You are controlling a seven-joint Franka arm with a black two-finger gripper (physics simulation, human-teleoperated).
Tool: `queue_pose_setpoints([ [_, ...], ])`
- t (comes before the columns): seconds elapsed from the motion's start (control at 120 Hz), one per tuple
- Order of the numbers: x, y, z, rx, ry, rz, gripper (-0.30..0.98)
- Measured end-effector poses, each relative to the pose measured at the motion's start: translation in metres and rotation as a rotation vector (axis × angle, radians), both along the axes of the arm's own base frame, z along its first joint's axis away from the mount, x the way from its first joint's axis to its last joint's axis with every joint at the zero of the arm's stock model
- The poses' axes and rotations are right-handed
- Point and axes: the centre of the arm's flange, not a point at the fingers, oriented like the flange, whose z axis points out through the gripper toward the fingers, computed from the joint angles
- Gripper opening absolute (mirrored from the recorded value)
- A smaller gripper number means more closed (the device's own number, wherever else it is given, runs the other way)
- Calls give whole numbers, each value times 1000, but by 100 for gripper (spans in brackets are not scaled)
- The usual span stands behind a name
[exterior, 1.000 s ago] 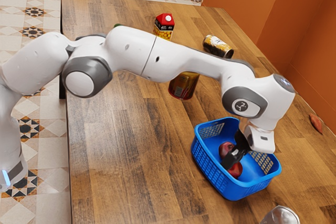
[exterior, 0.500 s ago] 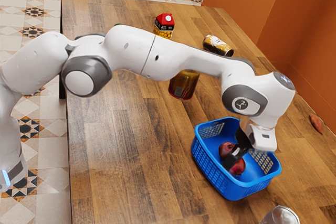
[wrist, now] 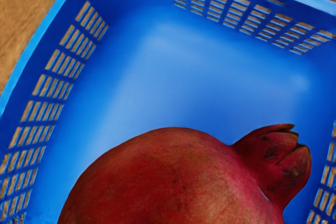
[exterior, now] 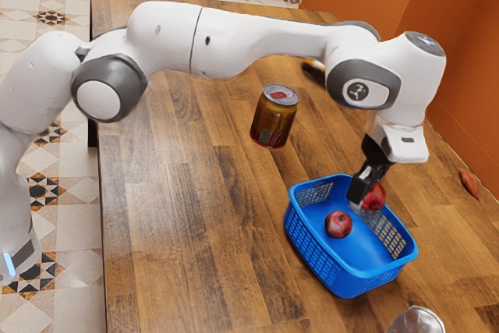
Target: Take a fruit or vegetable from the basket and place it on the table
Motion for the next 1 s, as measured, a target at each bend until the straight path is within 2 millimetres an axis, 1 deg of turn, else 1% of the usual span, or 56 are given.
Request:
queue_pose_setpoints([
  [0.058, -5, 5, 20, 2, -23, 5, 31],
  [0.1, -6, 13, 30, 10, -35, 20, 31],
  [0.183, -7, 43, 52, 35, -59, 71, 31],
  [0.275, -5, 76, 65, 64, -71, 131, 31],
  [0.35, -2, 98, 68, 85, -73, 172, 31],
  [0.408, 0, 113, 69, 98, -73, 199, 31],
  [0.5, 5, 141, 69, 106, -70, 243, 31],
  [0.55, 6, 152, 69, 107, -68, 260, 31],
  [0.883, 10, 203, 73, 98, -62, 309, 31],
  [0.933, 8, 208, 76, 94, -63, 311, 31],
  [1.0, 7, 210, 79, 90, -65, 305, 31],
])
